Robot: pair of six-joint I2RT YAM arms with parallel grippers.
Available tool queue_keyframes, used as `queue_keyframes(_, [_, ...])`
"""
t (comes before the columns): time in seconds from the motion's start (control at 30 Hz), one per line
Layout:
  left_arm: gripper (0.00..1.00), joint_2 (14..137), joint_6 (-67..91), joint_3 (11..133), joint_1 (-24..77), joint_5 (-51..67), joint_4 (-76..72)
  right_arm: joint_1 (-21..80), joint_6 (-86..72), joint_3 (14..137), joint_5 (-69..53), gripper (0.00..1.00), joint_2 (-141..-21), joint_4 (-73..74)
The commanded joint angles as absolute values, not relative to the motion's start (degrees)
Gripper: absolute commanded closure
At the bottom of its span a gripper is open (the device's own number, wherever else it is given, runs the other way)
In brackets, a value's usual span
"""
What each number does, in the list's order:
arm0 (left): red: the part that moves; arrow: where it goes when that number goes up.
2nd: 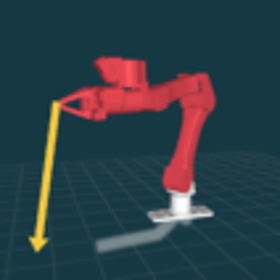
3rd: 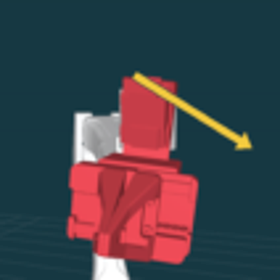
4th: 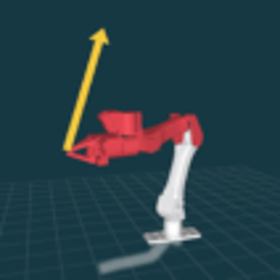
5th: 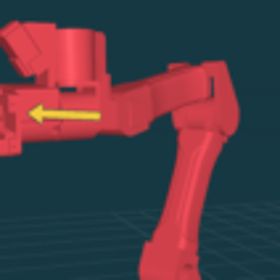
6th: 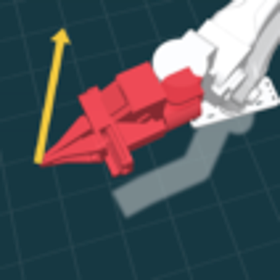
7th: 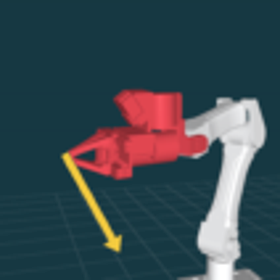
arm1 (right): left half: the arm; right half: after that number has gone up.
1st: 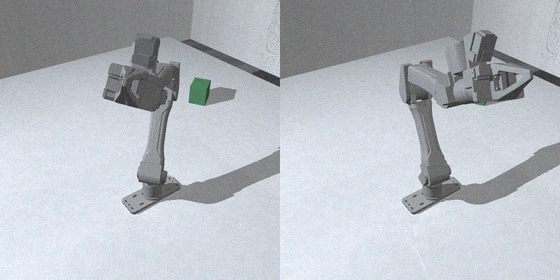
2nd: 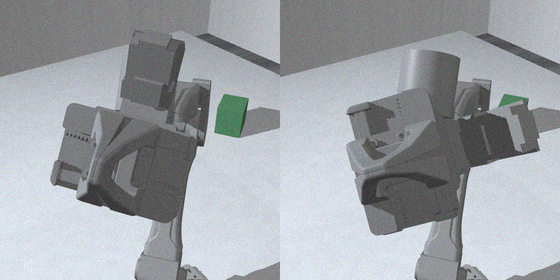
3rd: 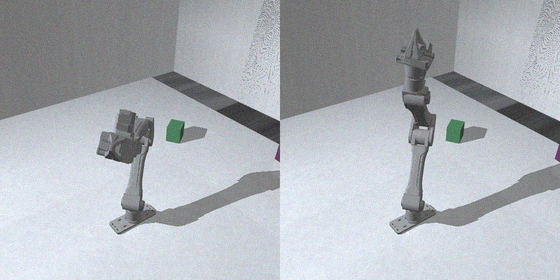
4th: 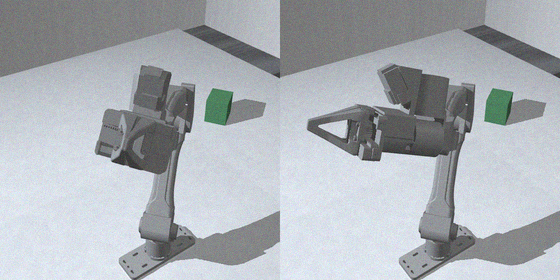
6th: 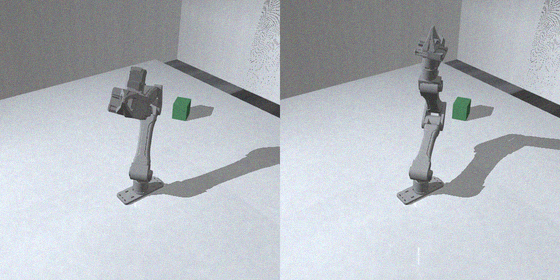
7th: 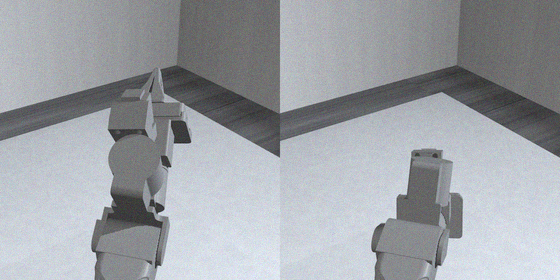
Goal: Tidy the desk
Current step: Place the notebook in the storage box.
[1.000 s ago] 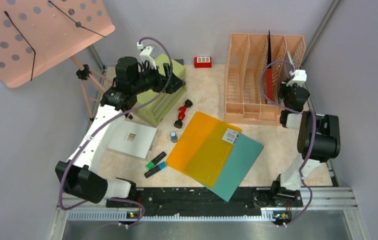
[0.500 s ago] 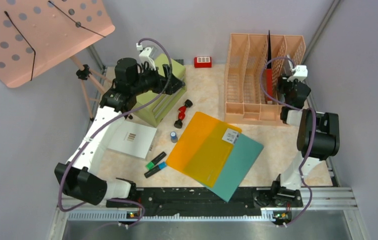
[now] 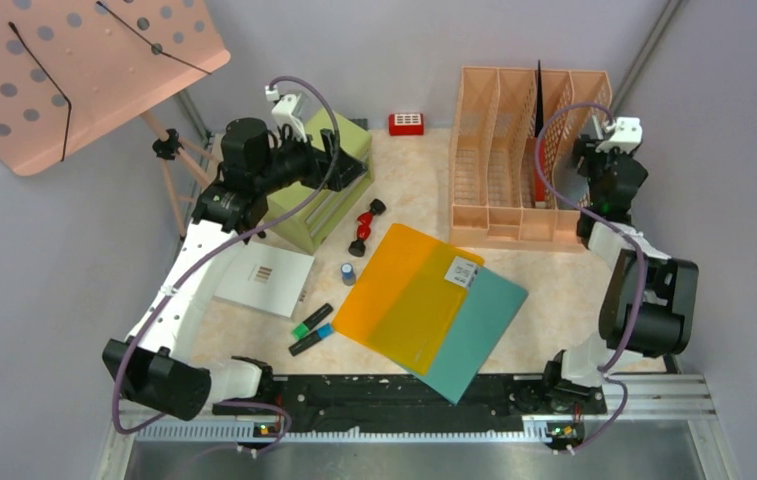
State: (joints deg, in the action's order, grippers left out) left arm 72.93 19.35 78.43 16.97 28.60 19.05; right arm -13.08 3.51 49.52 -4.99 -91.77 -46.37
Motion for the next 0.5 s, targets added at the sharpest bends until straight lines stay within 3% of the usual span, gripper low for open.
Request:
queue_keyframes(0.0, [0.02, 70.76, 18.63, 77.62, 17.22, 28.20, 16.43, -14.64, 6.87, 52.30, -4.59, 0.32, -84.28, -42.63])
queue_keyframes(0.47, [0.02, 70.13, 18.57, 77.47, 17.18, 28.34, 16.52, -15.00, 11.28, 56.86, -3.12, 0.31, -76.93, -28.15])
